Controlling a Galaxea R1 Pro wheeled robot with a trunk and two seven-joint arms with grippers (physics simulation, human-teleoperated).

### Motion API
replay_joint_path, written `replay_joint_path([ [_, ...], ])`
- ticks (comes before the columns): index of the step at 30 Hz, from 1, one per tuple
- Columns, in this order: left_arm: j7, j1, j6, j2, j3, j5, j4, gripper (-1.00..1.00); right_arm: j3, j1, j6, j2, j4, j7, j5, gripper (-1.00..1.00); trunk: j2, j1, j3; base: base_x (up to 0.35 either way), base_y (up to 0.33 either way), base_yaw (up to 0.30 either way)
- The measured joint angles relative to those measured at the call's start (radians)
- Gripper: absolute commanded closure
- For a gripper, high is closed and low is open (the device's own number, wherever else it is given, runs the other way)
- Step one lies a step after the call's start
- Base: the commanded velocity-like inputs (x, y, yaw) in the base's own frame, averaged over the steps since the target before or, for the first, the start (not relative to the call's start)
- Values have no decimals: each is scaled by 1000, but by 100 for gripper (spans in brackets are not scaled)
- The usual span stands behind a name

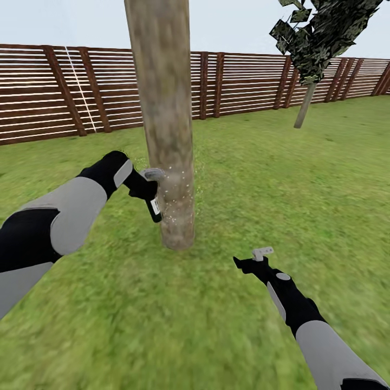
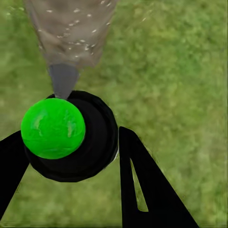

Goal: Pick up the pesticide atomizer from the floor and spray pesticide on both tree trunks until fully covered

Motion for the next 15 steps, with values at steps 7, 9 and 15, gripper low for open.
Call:
replay_joint_path([
  [7, 3, -61, 2, -4, 6, 5, -1, 100, 0, 0, 0, 0, 0, 0, 0, -100, 0, 0, 0, 0, 0, 0],
  [9, 4, -41, 1, 6, 2, 2, 0, 100, 0, 0, 0, 0, 0, 0, 0, -100, 0, 0, 0, 0, 0, 0],
  [15, 4, 188, -14, 20, 3, 3, -17, 100, 2, 0, -1, 1, 1, 0, 0, -100, 0, 1, 0, -174, 0, 0],
])
